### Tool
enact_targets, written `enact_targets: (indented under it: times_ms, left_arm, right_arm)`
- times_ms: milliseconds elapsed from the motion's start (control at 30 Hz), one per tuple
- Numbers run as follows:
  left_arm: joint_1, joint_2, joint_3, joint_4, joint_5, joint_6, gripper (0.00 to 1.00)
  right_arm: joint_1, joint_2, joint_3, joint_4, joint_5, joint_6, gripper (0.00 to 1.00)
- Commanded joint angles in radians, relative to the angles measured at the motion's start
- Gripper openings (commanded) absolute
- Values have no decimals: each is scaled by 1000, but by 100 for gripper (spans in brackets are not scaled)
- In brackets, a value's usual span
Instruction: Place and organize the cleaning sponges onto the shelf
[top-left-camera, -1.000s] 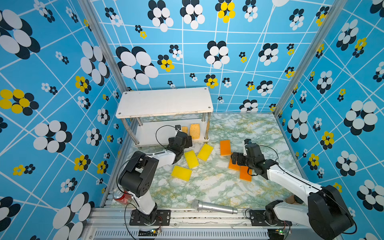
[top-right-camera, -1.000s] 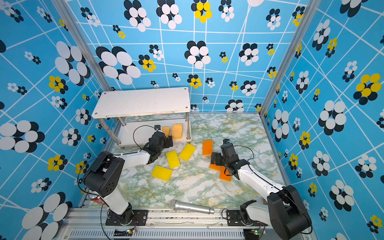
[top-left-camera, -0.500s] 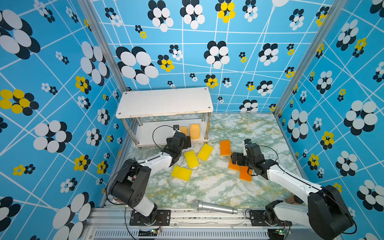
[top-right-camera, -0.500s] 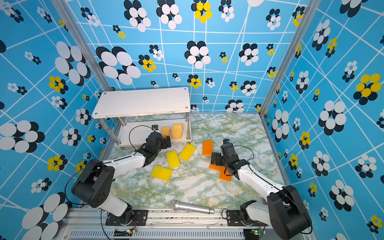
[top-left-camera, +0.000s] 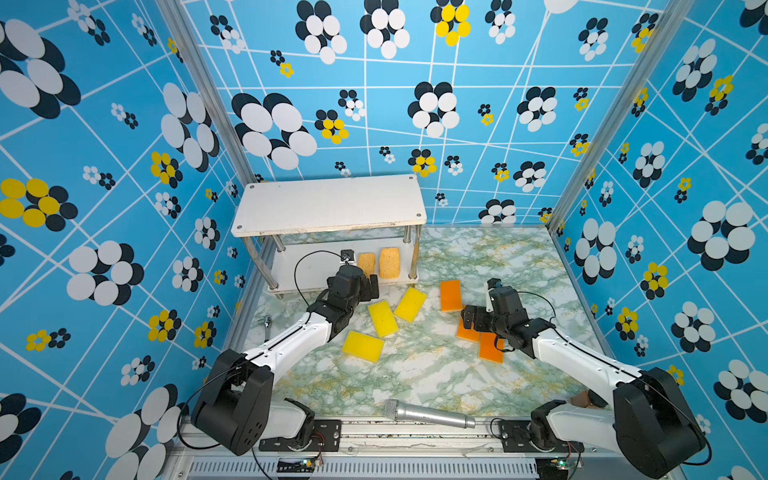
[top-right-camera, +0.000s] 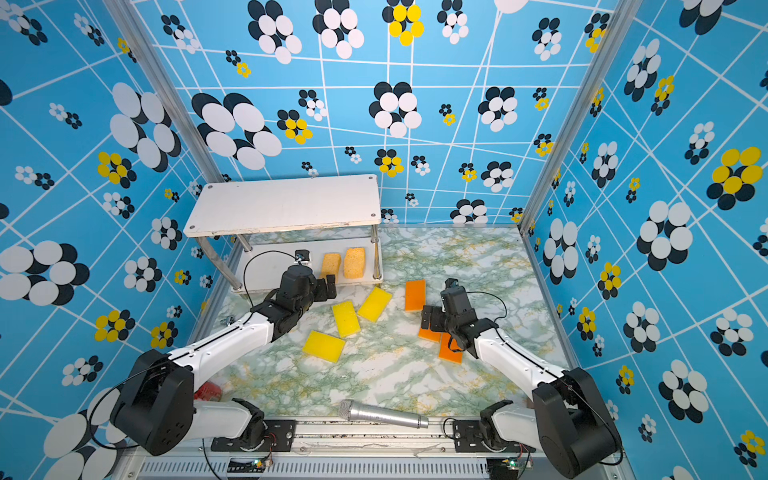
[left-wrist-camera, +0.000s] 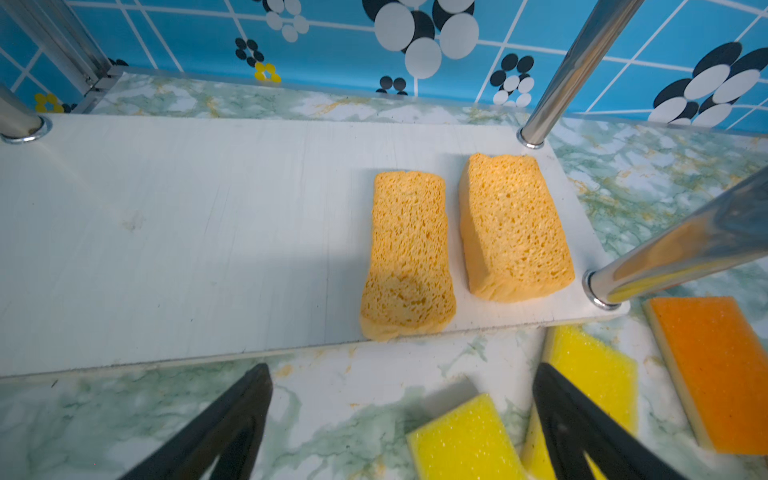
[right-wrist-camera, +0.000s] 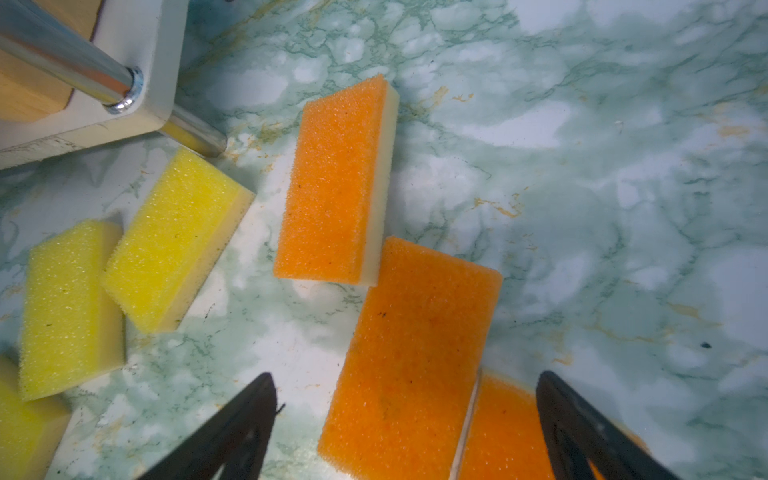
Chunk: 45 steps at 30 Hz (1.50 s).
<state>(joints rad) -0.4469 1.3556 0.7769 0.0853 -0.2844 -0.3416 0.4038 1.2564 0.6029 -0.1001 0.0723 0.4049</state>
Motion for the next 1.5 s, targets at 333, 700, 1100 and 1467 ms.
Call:
enact_targets:
  times_ms: [333, 700, 1100, 1467]
  left_arm:
    - [81, -13, 49, -241, 330, -137, 99]
    - [102, 29, 86, -206, 518, -108, 99]
    - [105, 69, 20, 34, 524, -90, 99]
    - [105, 141, 12, 127, 554, -84, 99]
  right_arm:
    - [6, 18, 12, 2, -11, 9, 99]
    - [5, 11, 1, 6, -3, 8, 99]
    - [6, 0, -6, 1, 7, 8, 99]
    - [6, 0, -4, -4, 10, 8, 99]
